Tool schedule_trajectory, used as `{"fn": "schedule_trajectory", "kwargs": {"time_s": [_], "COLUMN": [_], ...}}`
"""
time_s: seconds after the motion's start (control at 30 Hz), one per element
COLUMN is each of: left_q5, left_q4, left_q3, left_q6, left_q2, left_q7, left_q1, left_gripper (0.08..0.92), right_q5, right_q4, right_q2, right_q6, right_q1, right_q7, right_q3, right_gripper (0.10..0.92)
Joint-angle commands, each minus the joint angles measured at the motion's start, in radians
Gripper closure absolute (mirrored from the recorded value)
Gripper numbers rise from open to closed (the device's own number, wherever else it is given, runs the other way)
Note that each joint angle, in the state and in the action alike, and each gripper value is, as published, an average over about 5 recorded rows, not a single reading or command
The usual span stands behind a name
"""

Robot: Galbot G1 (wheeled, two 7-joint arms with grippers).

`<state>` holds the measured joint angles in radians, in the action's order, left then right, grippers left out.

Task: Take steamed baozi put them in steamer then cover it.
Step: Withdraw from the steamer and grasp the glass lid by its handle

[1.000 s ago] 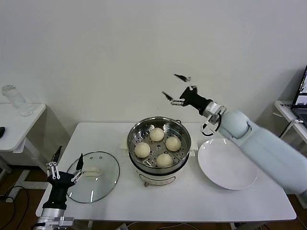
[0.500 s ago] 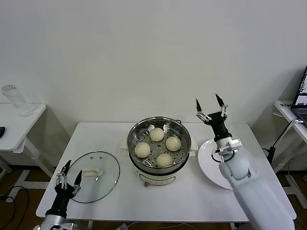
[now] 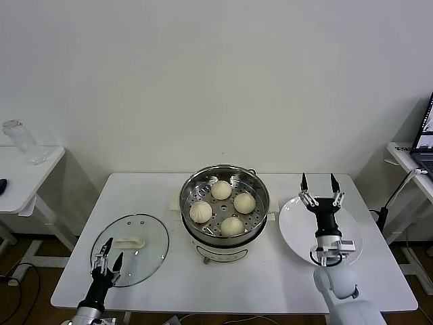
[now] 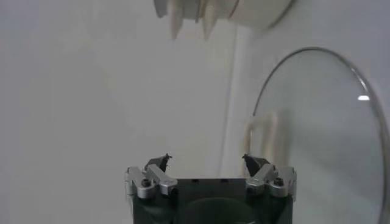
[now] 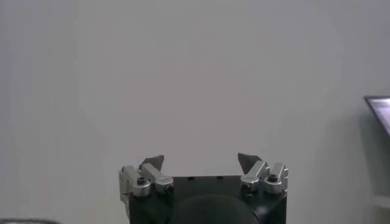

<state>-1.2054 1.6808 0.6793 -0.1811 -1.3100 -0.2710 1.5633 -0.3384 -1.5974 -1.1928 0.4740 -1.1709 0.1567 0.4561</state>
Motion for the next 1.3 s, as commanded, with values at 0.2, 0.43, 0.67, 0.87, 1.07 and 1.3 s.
{"fn": "schedule_trajectory", "kwargs": {"time_s": [0.2,0.43,0.67,0.87,1.07,1.3], "left_q5": [-0.039,-0.061,-0.075,-0.075,-0.075,-0.074], "left_q4": [-0.136,-0.154,-0.17,-0.162,-0.192,-0.215], "left_q3": [-0.033,-0.037,-0.041,-0.045,-0.053,-0.062], "left_q6": [0.005,0.01,0.02,0.037,0.058,0.064], "left_q2": [-0.02,-0.028,-0.028,-0.034,-0.036,-0.037], "left_q7": [-0.083,-0.099,-0.102,-0.098,-0.083,-0.074], "left_q1": [-0.094,-0.123,-0.147,-0.164,-0.202,-0.235], "left_gripper": [0.177,0.177,0.177,0.177,0.177,0.177], "right_q5": [0.041,0.075,0.096,0.103,0.108,0.113], "right_q4": [-0.005,0.003,0.009,0.013,0.006,0.001], "right_q2": [-0.078,-0.099,-0.115,-0.118,-0.122,-0.121], "right_q6": [0.013,0.021,0.035,0.041,0.041,0.04], "right_q1": [-0.117,-0.132,-0.156,-0.164,-0.169,-0.176], "right_q7": [-0.007,-0.018,-0.03,-0.032,-0.031,-0.031], "right_q3": [0.054,0.044,0.04,0.042,0.046,0.05], "right_gripper": [0.203,0.203,0.203,0.203,0.203,0.203]}}
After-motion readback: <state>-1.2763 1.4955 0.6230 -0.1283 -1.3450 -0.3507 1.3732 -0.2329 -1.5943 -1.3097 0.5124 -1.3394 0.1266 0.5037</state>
